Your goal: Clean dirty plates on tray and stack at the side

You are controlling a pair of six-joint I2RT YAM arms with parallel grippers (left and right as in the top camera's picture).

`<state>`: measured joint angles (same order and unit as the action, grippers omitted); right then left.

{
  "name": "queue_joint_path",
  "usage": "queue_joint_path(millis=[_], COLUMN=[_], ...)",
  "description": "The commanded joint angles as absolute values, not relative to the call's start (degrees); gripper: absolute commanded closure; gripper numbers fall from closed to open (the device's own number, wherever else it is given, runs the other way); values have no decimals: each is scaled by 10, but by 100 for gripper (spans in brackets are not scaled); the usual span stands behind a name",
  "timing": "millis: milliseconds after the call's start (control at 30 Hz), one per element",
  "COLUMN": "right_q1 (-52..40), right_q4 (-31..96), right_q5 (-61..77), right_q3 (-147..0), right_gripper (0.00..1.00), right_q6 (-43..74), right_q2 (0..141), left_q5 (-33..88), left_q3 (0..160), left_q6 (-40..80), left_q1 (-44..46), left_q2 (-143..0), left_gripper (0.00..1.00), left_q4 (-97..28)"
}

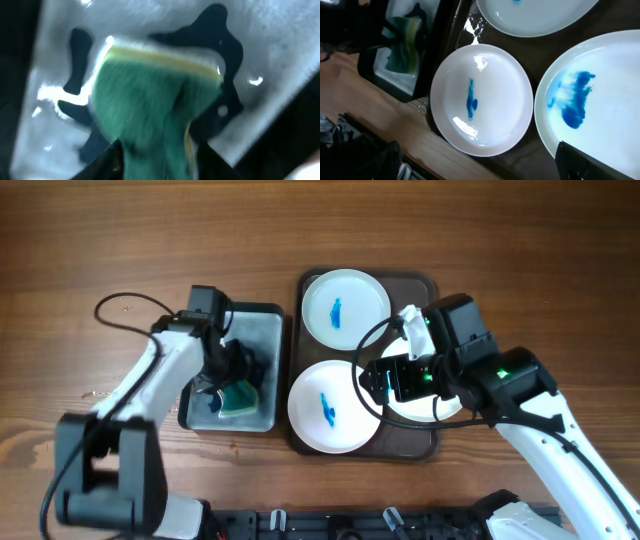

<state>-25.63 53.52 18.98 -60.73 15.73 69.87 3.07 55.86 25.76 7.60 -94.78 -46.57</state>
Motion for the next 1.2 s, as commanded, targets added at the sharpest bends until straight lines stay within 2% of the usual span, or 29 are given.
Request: queue_joint_path(millis=[0,133,267,367,400,467,667,800,833,867,933,967,1167], right_q1=[-259,-259,-259,-259,-259,-259,-259,-259,-259,-259,-259,-259,-259], right_q4=[533,534,533,531,532,532,533,532,531,531,531,531,532], right_q5=[180,196,195,195,195,195,195,195,195,195,193,193,193], right_q3=[-603,-603,-603,-603,-603,-603,-603,-603,-603,-603,-603,-603,-603], right_gripper=[3,7,9,9,9,9,9,9,9,9,9,9,10], right_q6=[182,182,182,182,182,182,182,182,182,182,182,182,182], right_q2=[699,699,699,699,699,699,699,699,699,699,699,699,699], left_q5=[-29,-44,-43,-44,-44,-44,-47,-46,-46,-46,-46,-46,-46], left_q3=[554,557,606,651,661,662,628,562,552,540,528,529,589], left_q6=[260,260,260,260,260,260,260,260,260,260,259,257,257], left_q1=[94,95,95,95,95,95,95,95,95,95,95,95,95], left_q2=[-997,-1000,-981,-960,-953,-945,-958,-974,-976,-979,-980,-980,-965], left_gripper=[96,96,96,72,61,50,50,51,54,61,81,96,96], left_q4=[-437,-446,-514,-567,-578,-580,-548,-458,-441,-423,-397,-390,-406])
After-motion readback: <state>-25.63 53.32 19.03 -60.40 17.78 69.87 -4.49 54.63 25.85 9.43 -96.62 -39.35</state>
